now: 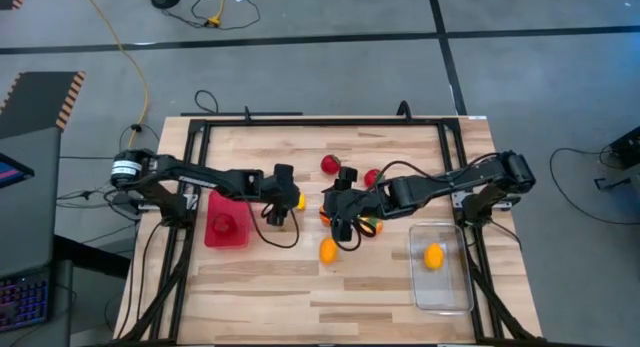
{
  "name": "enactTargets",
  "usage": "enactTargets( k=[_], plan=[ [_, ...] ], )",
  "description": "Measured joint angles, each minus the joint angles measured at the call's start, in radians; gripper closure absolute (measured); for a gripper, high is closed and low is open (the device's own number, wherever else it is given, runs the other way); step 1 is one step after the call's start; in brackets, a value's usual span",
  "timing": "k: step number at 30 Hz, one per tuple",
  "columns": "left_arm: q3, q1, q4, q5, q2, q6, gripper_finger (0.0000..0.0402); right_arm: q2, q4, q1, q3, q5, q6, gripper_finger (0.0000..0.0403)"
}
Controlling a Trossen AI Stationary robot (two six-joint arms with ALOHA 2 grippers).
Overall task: Sort produce into baskets
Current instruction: Put the yellow lemon into the transparent bin
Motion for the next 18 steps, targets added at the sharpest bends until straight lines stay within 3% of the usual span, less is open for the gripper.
enactTargets(
  k=[7, 14, 18],
  plan=[
    [0.0, 0.023, 0.048, 0.03, 0.099, 0.033, 0.0129, 0.0, 0.001, 0.002, 0.0, 0.0, 0.0, 0.0122],
    [0.001, 0.025, 0.077, 0.048, 0.111, 0.015, 0.0131, 0.0, -0.001, 0.002, 0.0, -0.001, 0.0, 0.0122],
    [0.001, 0.025, 0.08, 0.051, 0.11, -0.009, 0.0158, 0.0, -0.002, 0.002, 0.0, -0.001, 0.0, 0.0122]
  ],
)
